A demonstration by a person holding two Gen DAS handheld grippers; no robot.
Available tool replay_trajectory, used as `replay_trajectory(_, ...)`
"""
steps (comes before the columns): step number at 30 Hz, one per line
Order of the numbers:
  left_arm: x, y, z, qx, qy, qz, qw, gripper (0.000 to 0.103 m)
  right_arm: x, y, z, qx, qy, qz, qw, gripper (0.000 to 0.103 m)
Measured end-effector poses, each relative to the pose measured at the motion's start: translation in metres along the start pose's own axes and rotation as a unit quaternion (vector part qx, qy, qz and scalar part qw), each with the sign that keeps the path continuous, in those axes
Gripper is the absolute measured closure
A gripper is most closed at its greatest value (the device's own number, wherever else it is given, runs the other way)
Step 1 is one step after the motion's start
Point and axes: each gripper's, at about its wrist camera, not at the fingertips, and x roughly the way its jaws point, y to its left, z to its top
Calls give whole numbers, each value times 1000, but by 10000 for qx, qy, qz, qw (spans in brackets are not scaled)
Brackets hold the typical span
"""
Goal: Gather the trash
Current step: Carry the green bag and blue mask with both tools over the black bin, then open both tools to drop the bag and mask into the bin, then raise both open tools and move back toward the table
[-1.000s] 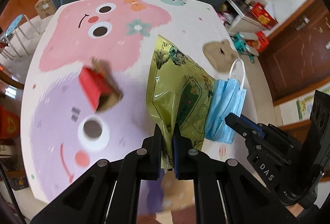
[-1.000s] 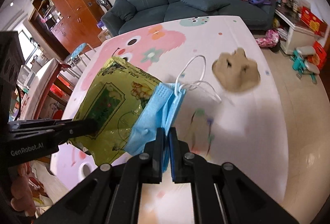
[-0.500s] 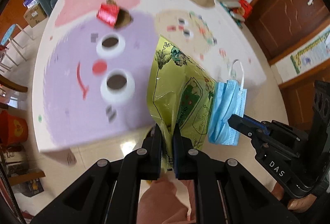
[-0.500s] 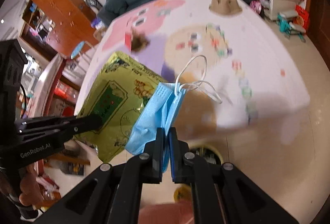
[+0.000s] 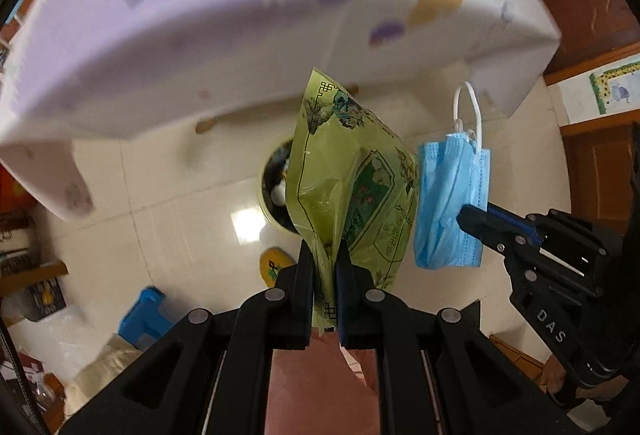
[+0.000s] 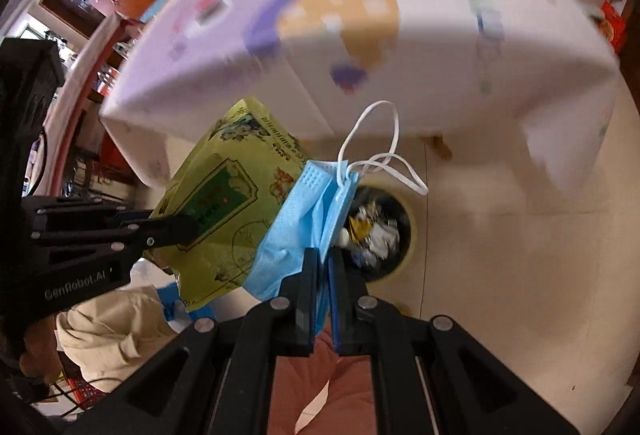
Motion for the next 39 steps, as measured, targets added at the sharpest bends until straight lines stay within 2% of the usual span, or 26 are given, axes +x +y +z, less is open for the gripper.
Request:
replay_trajectory(3, 43, 1, -5, -154, 161, -85, 9997, 95, 42, -18, -7, -58, 83, -55, 9999, 98)
replay_trajectory(11, 161, 25, 1, -404, 309, 63, 9987, 92, 165, -46, -9, -348, 329, -230, 9986, 97)
replay_trajectory(12, 176, 29, 4, -409, 330, 145, 9985, 89, 181, -48, -9, -383, 370, -249, 9983, 97)
replay_trajectory(13, 187, 28, 7, -400, 341, 167, 9985, 79, 195, -51, -10, -406, 407, -258, 9980, 96)
replay_trajectory(16, 216, 34, 17, -386, 318, 334, 9982, 63, 235, -58, -8, -403, 528, -278, 9974, 94)
replay_trajectory(17, 225, 38, 20, -387, 348, 342, 9981, 59, 245, -60, -8, -370, 580, -291, 9972, 90)
replay_trajectory(18, 233, 40, 19, -403, 363, 334, 9980, 49, 253, -62, -7, -334, 606, -292, 9972, 86)
replay_trajectory(19, 239, 42, 21, -437, 382, 339, 9977, 42, 261, -64, -6, -301, 631, -287, 9971, 78)
replay_trajectory(20, 244, 45, 22, -479, 404, 349, 9974, 40, 268, -65, -7, -285, 673, -313, 9968, 64)
replay_trajectory(21, 246, 47, 24, -515, 409, 347, 9972, 39, 273, -66, -8, -280, 714, -370, 9964, 58)
replay_trajectory(22, 249, 50, 25, -567, 406, 348, 9970, 37, 277, -67, -9, -268, 722, -410, 9962, 55)
replay_trajectory(25, 251, 56, 27, -665, 358, 409, 9963, 30, 276, -70, -11, -166, 736, -414, 9963, 55)
replay_trajectory(31, 238, 61, 21, -701, 243, 464, 9962, 29, 254, -71, -9, -13, 623, -362, 9974, 55)
replay_trajectory(36, 207, 61, 15, -634, 90, 540, 9965, 29, 214, -67, -5, 242, 435, -283, 9984, 55)
replay_trajectory(39, 173, 55, 13, -634, -44, 487, 9968, 29, 179, -60, -1, 347, 289, -230, 9987, 55)
